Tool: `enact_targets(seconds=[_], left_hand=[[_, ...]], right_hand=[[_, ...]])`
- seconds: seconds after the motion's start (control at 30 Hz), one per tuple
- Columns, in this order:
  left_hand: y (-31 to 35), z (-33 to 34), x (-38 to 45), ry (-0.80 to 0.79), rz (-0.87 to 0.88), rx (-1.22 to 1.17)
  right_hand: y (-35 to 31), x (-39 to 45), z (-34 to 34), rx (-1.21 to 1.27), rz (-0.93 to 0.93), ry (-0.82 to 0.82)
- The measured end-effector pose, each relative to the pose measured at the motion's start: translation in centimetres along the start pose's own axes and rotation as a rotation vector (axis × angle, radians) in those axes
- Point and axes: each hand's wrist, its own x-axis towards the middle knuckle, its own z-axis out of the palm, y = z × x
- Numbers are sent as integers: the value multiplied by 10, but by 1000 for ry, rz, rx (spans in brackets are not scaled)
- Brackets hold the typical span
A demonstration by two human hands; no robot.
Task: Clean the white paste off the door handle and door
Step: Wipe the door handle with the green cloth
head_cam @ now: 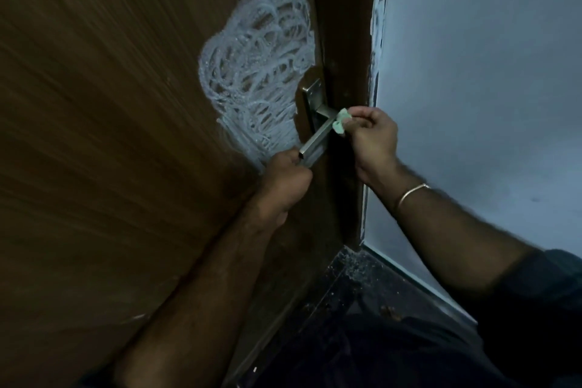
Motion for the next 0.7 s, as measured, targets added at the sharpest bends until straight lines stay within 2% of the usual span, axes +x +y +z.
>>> enact_targets(seconds=[0.07,0.1,0.2,0.27,0.33,0.43,0.6,0.7], left_hand=[[0,-1,-2,31,6,-57],[2,-1,-4,52,17,-85],[11,-5,-5,149,116,-182],[18,-7,-4,219,180,-263],[26,-9,-7,246,186,-352],[33,-12,-9,224,136,-499],[41,-20,-12,24,16,-810],[44,-21,-13,92,71,-746]], right_hand=[[-8,-1,0,-264,-143,-75],[-13,-2,-1,-287,-141,-159],[-27,-9,-2,-56,60,-456],[-35,-15,1,144,225,-553],[-41,-18,2,255,327,-599],[-50,-19,0,339,375,-622],[-66,-18,-7,392,437,-721],[-73,-18,-11,316,377,-711]])
